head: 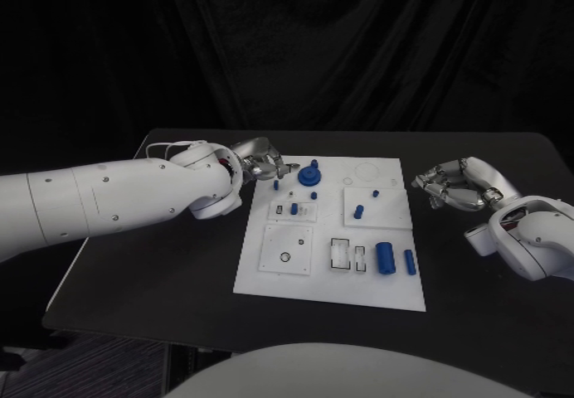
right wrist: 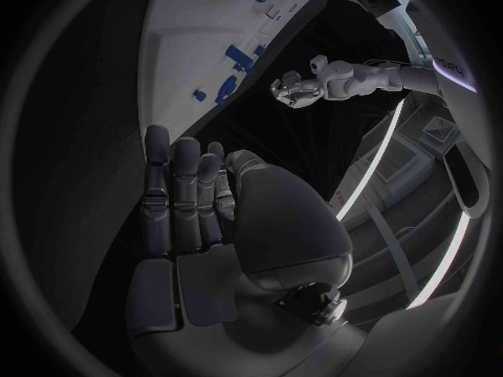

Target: Assemble the parts on the task board

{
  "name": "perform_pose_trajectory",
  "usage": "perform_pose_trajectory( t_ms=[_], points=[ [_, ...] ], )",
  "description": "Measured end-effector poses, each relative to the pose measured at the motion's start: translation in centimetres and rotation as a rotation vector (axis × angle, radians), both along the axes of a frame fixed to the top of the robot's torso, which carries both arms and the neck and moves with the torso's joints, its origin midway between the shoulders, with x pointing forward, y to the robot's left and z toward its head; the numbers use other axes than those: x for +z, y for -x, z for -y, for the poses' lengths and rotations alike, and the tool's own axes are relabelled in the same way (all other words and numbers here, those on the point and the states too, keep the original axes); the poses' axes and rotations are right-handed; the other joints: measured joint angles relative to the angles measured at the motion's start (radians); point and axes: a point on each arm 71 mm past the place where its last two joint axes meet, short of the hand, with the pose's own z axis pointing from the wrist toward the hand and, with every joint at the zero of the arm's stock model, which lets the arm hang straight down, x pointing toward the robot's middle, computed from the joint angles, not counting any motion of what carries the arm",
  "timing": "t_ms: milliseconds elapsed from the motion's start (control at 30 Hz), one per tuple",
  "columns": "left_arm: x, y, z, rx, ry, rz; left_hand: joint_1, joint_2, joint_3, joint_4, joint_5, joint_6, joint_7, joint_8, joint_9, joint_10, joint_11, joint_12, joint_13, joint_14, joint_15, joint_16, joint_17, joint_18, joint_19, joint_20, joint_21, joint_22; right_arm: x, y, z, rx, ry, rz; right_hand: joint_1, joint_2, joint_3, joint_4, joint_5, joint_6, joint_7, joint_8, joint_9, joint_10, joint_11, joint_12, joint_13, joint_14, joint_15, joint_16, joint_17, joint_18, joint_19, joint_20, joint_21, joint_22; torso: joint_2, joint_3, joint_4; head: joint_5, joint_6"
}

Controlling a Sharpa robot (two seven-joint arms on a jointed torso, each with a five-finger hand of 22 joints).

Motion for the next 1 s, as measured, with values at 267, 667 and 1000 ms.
perform_pose_trajectory(
  t_ms=[267,667,1000],
  points=[
    [1.6,-1.6,-1.0,-0.017,-0.106,-0.035,0.047,-0.004,-0.004,0.004,-0.051,-0.004,0.004,-0.005,-0.009,0.000,0.000,0.000,0.000,0.000,0.000,0.000,0.000,-0.010,0.000,0.000,0.019,0.000,0.0,-0.1,-0.3,0.004,-0.002,0.007,0.000,0.000,0.000,0.000,0.000,0.000,0.000,0.000,0.000,0.001,0.001,0.000,0.005,0.006,0.000,0.000,0.007,0.000,0.000,0.000,0.000,0.000,-0.001,0.0011,-0.0005,0.001,0.000],
    [1.1,-3.8,-1.1,-0.023,-0.220,-0.104,0.090,0.005,0.009,0.000,-0.075,-0.004,0.004,-0.005,-0.013,0.000,0.000,0.001,0.001,0.000,0.000,0.000,0.000,-0.017,0.000,0.000,0.019,0.000,0.0,-0.3,-0.5,0.011,-0.003,0.018,0.000,0.000,0.006,0.000,0.005,0.000,0.000,0.000,0.000,0.008,0.000,0.004,0.007,0.007,0.000,0.000,0.008,0.000,0.004,0.004,0.000,0.002,0.000,0.0022,-0.0005,-0.007,0.000],
    [0.2,-4.8,-0.7,-0.018,-0.298,-0.124,0.017,0.014,-0.017,0.017,-0.133,0.025,0.002,-0.005,-0.014,0.000,0.000,0.001,0.001,0.000,0.000,0.000,0.000,-0.016,0.000,0.000,0.019,0.000,0.1,-0.3,-0.5,0.014,-0.004,0.029,0.005,-0.005,0.008,-0.003,0.005,-0.005,0.002,0.000,0.000,0.008,0.000,0.004,0.007,0.007,0.000,0.000,0.009,0.000,0.004,0.004,0.000,0.002,0.002,-0.0012,-0.0022,0.008,0.002]
  ],
)
